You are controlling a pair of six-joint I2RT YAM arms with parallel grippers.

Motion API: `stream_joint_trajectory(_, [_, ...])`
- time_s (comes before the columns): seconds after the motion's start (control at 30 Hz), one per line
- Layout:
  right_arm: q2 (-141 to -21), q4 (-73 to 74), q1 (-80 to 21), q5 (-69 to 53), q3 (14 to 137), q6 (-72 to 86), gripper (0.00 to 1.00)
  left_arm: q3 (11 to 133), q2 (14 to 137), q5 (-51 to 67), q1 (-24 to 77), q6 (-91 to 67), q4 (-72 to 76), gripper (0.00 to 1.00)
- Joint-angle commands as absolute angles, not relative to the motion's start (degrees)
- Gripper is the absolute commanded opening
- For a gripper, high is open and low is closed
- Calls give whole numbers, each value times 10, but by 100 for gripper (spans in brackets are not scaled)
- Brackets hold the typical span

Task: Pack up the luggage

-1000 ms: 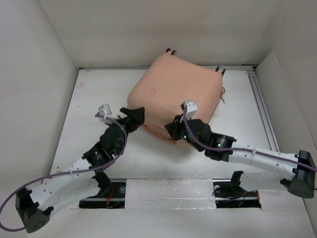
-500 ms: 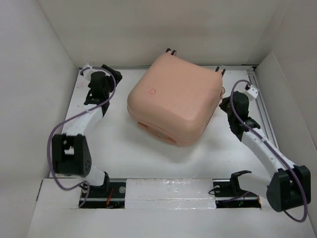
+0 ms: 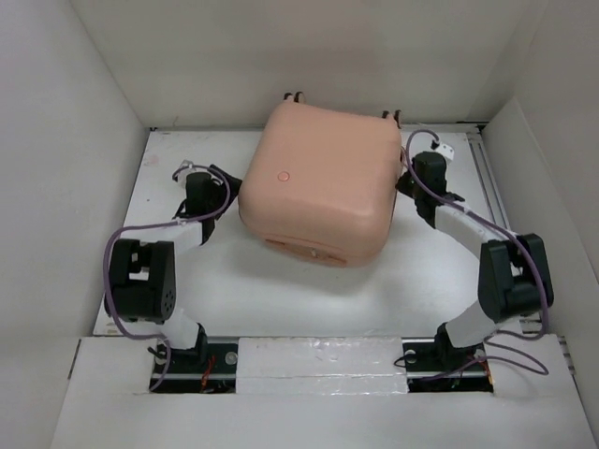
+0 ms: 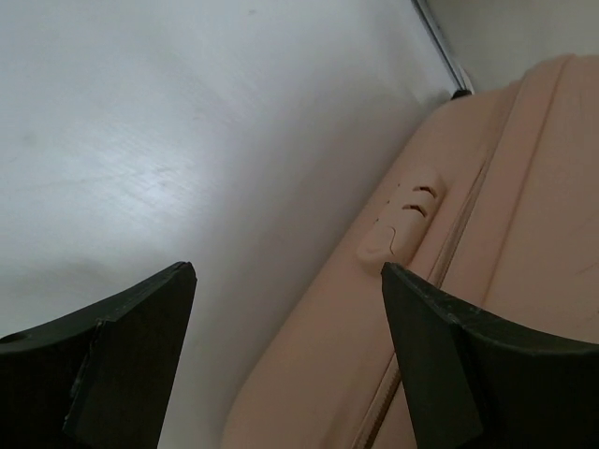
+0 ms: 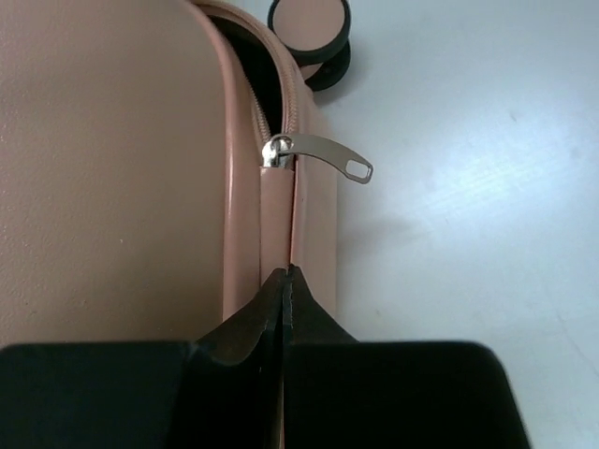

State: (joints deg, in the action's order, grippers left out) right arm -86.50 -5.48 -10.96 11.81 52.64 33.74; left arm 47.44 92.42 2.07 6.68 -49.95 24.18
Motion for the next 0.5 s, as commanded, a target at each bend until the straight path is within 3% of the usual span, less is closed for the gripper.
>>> stream_joint_trajectory(0.0, [-946, -135, -189, -87, 617, 328, 0, 397, 834, 81, 93, -489, 283, 77])
stream_joint_trajectory(0.2, [-1077, -45, -210, -170, 827, 298, 0, 256, 706, 61, 124, -483, 283, 74])
stream_joint_trajectory(0.33, [-1086, -26, -215, -180, 896, 285, 0, 176, 589, 43, 129, -496, 256, 74])
stream_joint_trajectory(0.47, [-1028, -21, -186, -180, 887, 274, 17, 163, 484, 37, 129, -496, 216, 74])
